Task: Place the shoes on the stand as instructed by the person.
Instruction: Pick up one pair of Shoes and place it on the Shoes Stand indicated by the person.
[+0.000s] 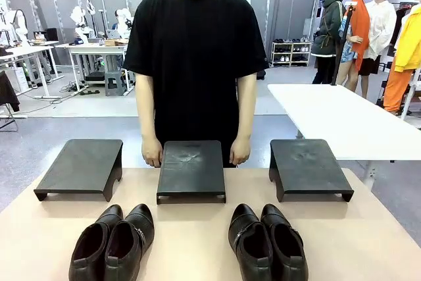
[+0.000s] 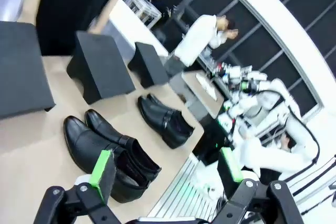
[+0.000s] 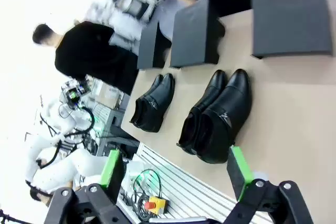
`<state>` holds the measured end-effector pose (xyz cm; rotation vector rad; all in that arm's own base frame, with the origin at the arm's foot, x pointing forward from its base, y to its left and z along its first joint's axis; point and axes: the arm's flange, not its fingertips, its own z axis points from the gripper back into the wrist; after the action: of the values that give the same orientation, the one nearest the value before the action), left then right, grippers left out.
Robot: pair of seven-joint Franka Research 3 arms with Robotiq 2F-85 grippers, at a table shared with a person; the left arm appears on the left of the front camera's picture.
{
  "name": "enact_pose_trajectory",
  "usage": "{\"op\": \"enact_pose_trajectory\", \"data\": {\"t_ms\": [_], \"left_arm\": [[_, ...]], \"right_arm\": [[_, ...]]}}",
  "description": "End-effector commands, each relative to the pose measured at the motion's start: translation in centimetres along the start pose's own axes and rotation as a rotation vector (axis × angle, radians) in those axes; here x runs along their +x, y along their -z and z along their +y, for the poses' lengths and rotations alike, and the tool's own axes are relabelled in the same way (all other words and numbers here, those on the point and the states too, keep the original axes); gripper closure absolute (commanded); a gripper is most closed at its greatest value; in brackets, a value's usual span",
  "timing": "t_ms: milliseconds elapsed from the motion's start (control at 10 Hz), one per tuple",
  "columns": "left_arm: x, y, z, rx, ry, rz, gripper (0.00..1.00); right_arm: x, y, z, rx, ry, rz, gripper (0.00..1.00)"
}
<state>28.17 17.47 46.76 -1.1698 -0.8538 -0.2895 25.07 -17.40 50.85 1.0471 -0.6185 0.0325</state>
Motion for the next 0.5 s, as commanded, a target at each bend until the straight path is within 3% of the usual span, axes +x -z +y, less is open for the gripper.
{"op": "enact_pose_trajectory", "data": {"t_ms": [0,400], "left_arm": [[-1.6,-1.7,1.5,-0.012,-0.03,-0.116,0.0],[-2.5,-2.6,1.9,0.016,-0.005,-0.243,0.0]], "right_arm": [[-5.2,0.1,-1.0,0.023,0.014,-0.062,0.0],[-5.9,-1.2,-1.9,0.007,0.039,-0.136,0.0]]}}
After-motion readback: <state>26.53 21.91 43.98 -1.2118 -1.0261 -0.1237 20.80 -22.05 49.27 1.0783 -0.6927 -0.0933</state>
